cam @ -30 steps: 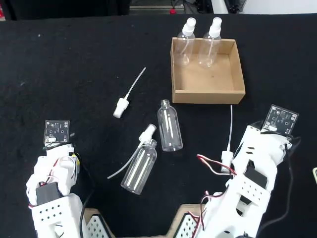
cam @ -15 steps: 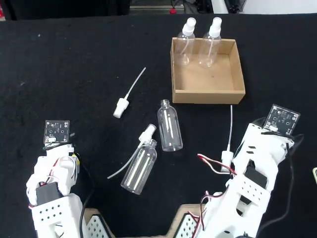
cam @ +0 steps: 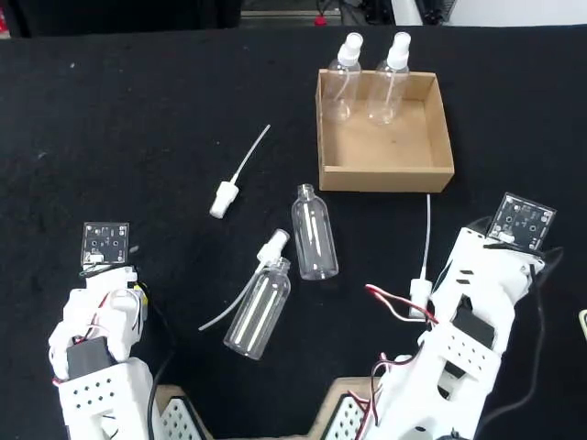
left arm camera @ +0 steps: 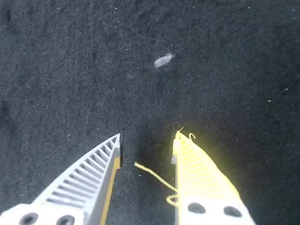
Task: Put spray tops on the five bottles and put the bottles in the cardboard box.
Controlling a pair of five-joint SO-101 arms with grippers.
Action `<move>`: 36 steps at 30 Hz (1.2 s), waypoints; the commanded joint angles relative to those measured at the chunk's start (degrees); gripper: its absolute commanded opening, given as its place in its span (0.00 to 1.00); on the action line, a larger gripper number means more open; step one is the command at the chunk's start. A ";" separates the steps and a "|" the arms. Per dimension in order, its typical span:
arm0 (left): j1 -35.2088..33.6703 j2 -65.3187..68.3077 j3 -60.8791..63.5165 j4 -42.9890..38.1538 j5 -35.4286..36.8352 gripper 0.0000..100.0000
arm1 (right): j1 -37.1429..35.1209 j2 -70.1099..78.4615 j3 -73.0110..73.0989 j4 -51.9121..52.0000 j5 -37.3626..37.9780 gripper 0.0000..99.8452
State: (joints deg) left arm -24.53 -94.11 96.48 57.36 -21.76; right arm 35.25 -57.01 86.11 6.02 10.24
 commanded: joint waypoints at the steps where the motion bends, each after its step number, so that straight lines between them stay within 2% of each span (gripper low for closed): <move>1: -0.66 -0.26 1.36 0.35 -0.44 0.18 | -0.62 1.10 -4.09 -1.85 0.35 0.35; 10: -0.66 -0.26 1.36 0.35 -0.44 0.18 | -0.53 12.44 -9.10 -1.76 1.76 0.35; 36: -0.66 -0.35 1.36 0.35 -0.44 0.18 | -0.88 12.79 -12.18 -1.76 1.76 0.35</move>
State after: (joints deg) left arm -24.53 -94.11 96.48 57.36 -21.76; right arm 35.25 -44.53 80.40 5.76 11.38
